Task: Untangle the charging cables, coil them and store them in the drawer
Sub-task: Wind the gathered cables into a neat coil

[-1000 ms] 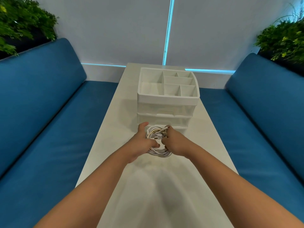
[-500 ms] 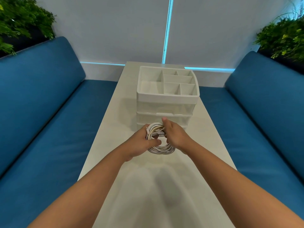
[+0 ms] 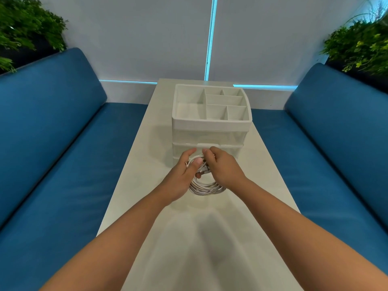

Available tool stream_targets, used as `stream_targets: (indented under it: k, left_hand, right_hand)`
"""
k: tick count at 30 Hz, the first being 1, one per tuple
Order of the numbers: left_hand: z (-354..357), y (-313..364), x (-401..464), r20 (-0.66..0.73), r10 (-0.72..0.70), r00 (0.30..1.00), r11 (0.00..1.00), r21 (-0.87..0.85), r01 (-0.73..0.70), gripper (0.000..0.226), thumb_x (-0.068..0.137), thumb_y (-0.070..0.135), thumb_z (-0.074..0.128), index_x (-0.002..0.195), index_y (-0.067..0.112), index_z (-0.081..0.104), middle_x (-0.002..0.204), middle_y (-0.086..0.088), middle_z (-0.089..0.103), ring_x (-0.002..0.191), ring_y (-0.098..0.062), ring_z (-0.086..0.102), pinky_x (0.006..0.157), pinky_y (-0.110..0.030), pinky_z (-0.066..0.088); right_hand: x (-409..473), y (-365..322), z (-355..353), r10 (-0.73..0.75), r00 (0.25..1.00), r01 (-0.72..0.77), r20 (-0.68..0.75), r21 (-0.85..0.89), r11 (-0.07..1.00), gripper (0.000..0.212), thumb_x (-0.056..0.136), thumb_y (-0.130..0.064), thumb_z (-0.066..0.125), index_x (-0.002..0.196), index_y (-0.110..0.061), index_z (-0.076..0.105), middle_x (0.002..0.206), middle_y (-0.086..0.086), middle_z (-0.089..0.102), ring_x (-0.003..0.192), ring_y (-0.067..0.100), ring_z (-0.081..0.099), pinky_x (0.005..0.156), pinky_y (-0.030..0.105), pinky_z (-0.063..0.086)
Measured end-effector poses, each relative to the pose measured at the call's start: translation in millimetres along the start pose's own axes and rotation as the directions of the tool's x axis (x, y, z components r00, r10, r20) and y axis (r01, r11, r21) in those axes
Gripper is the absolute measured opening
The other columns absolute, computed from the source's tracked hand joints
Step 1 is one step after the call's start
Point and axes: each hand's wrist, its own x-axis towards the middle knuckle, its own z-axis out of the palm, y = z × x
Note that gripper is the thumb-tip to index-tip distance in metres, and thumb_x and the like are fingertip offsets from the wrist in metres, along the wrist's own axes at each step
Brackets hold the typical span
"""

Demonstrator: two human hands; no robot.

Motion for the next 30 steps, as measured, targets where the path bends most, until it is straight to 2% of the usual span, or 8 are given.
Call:
stream_targets:
  k: [6,9,11,14,17,22,26,30]
  left_hand:
    - [-6.1,0.4,5.5,0.127,0.017,0.992,0.969,0.244,-0.047,0.030,0.105,0.040,0.037,0.127,0.023,0.046,0.088,0.006,0.061,0.077,-0.005,0.054,0.070,-0.020,0.042]
    - [-9.8,0.7,7.7,0.180,-0.016,0.983,0.950,0.309,-0.041,0.031,0.102,0.048,0.039,0.122,0.025,0.044,0.094,0.005,0.061,0.082,-0.009,0.056,0.074,-0.026,0.044]
    - [-10.4,3.5,5.5,0.194,-0.030,0.981,0.966,0.258,-0.021,0.043,0.095,0.060,0.041,0.121,0.026,0.047,0.094,0.007,0.060,0.082,-0.007,0.055,0.074,-0.024,0.044]
    - [-2.6,12.3,1.4,0.128,-0.057,0.990,0.995,0.087,0.046,0.059,0.089,0.073,0.023,0.110,0.031,0.058,0.087,0.015,0.062,0.082,-0.001,0.058,0.080,-0.021,0.044]
    - [8.5,15.4,4.2,-0.074,-0.054,0.996,0.998,-0.025,0.052,0.062,0.102,0.058,0.016,0.100,0.022,0.066,0.076,0.010,0.066,0.071,-0.004,0.062,0.070,-0.018,0.047]
    - [9.8,9.7,6.3,-0.159,0.035,0.987,0.999,0.028,-0.031,0.045,0.106,0.045,0.028,0.106,0.013,0.060,0.080,0.002,0.062,0.064,-0.008,0.057,0.070,-0.027,0.047]
    - [7.8,3.1,8.2,-0.158,0.132,0.979,0.957,0.276,-0.084,0.034,0.105,0.044,0.031,0.100,0.020,0.055,0.080,-0.002,0.065,0.073,-0.022,0.065,0.072,-0.039,0.051]
    - [7.0,-0.3,6.9,-0.168,0.206,0.964,0.942,0.300,-0.149,0.032,0.106,0.037,0.034,0.126,0.033,0.058,0.094,0.009,0.070,0.079,-0.010,0.067,0.073,-0.026,0.051]
  right_hand:
    - [-3.9,0.0,-0.4,-0.010,0.998,0.013,0.057,-0.059,0.998,0.040,0.104,-0.033,0.030,0.079,-0.010,0.051,0.068,-0.001,0.056,0.065,0.015,0.051,0.059,0.029,0.037]
    - [-6.9,0.9,-2.5,0.001,0.997,0.003,0.075,-0.053,0.999,0.038,0.104,-0.031,0.030,0.074,-0.014,0.046,0.064,-0.005,0.053,0.056,0.005,0.049,0.056,0.025,0.036]
    - [-7.6,1.1,-4.2,-0.003,0.997,0.006,0.075,-0.039,0.999,0.038,0.104,-0.030,0.031,0.071,-0.016,0.044,0.064,-0.004,0.052,0.056,0.006,0.046,0.056,0.025,0.036]
    - [-6.7,0.9,-4.6,-0.009,0.999,0.011,0.050,-0.022,1.000,0.040,0.104,-0.032,0.031,0.081,-0.007,0.052,0.071,0.003,0.057,0.067,0.018,0.051,0.063,0.032,0.038]
    - [-6.8,-2.2,-0.3,-0.014,1.000,0.014,-0.011,-0.008,1.000,0.042,0.104,-0.037,0.031,0.086,-0.009,0.057,0.077,0.002,0.062,0.073,0.017,0.056,0.064,0.030,0.040]
    - [-7.8,-8.4,-1.0,-0.035,0.998,0.036,-0.049,0.007,0.999,0.045,0.103,-0.039,0.034,0.077,-0.011,0.058,0.071,0.001,0.062,0.070,0.017,0.058,0.065,0.031,0.042]
    - [-7.8,-9.2,-3.2,-0.022,1.000,0.022,0.014,-0.026,0.999,0.043,0.104,-0.035,0.030,0.088,-0.010,0.062,0.082,0.006,0.067,0.079,0.023,0.061,0.071,0.034,0.045]
    - [-8.4,-10.4,-4.9,-0.039,0.998,0.041,0.043,-0.065,0.997,0.039,0.104,-0.037,0.027,0.087,-0.023,0.059,0.078,-0.002,0.066,0.073,0.013,0.059,0.063,0.026,0.042]
